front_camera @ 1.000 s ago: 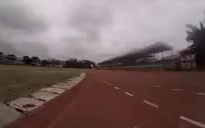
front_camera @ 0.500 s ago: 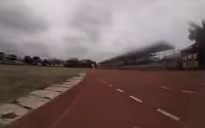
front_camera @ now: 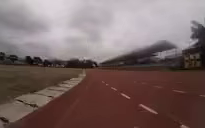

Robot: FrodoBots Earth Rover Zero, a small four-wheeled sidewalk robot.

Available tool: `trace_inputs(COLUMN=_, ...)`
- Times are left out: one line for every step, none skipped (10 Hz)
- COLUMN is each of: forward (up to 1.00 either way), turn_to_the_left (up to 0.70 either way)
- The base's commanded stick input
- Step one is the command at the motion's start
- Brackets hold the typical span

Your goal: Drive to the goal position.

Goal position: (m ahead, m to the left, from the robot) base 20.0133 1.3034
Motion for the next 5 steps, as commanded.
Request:
trace_inputs(forward=1.0, turn_to_the_left=0.0)
trace_inputs(forward=1.0, turn_to_the_left=0.0)
trace_inputs(forward=1.0, turn_to_the_left=0.0)
trace_inputs(forward=1.0, turn_to_the_left=0.0)
trace_inputs(forward=1.0, turn_to_the_left=0.0)
